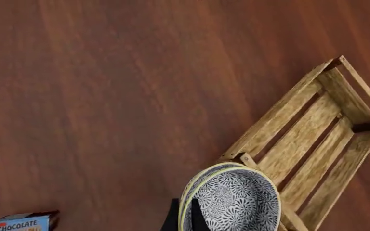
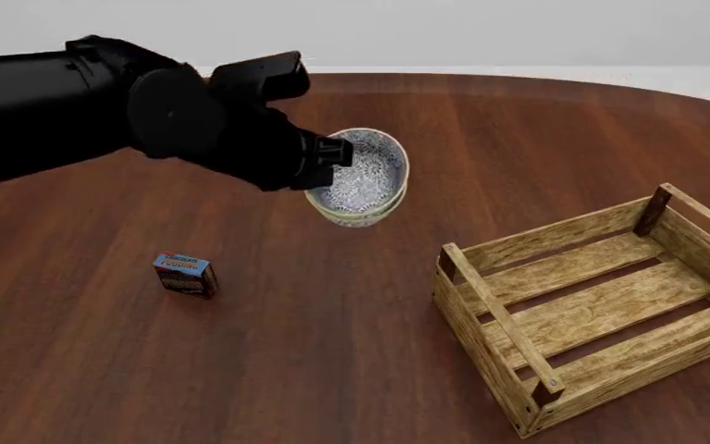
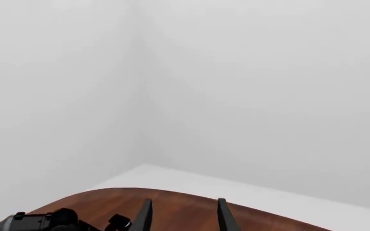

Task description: Stack the right bowl on the left bowl and place them in the tray.

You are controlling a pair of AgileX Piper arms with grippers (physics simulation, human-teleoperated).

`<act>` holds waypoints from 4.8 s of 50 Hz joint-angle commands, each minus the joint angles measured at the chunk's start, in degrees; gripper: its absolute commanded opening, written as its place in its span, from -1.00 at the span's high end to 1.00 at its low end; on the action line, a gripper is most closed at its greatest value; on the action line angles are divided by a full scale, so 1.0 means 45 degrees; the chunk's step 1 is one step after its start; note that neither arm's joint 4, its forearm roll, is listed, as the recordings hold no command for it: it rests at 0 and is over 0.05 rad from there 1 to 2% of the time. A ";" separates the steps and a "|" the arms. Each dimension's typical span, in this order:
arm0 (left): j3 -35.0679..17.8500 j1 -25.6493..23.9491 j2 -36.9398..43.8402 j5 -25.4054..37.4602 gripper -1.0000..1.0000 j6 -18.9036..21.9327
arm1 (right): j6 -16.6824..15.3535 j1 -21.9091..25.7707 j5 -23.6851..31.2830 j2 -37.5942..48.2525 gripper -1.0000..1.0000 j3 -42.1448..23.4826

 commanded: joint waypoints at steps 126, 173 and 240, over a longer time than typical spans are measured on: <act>-1.0855 -0.5532 0.9931 0.0859 1.00 -0.0750 | 0.1631 -0.2053 0.0448 -0.2018 -1.00 -0.0148; -1.2720 -0.5082 1.2292 0.1352 1.00 -0.0712 | 0.1875 -0.2390 0.0270 -0.2140 -1.00 -0.0030; -1.1976 -0.4901 1.0002 0.1995 -1.00 -0.0329 | 0.1662 -0.1968 0.0314 -0.2140 -1.00 -0.0068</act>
